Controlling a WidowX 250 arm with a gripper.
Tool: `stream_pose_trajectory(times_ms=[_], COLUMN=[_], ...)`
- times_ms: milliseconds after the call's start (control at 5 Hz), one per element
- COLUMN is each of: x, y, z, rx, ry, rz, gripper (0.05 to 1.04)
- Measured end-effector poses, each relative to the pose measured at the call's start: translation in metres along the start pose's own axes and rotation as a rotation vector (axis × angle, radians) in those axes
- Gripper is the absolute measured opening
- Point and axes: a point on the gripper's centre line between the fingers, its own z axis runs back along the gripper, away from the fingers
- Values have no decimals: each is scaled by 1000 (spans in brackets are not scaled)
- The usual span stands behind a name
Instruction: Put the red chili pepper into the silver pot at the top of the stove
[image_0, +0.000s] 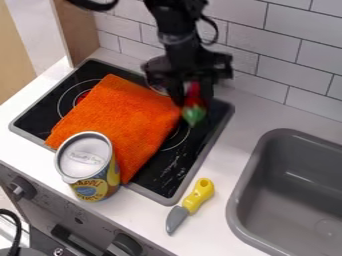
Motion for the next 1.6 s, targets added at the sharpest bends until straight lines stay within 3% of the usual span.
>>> stream_pose_trajectory(times_ms=[400,600,800,1000,1200,1400,1600], x=[44,59,64,64,59,58,37], y=[13,22,30,28,25,21,15], z=[-12,-22,-32,-35,-35,-23,-9], rx=[22,31,72,93,62,27,6], ry=[-56,-56,-75,-113,-73,-80,-90], rz=[139,229,233,212,192,176,91], gripper=[468,468,535,834,1003,999,999])
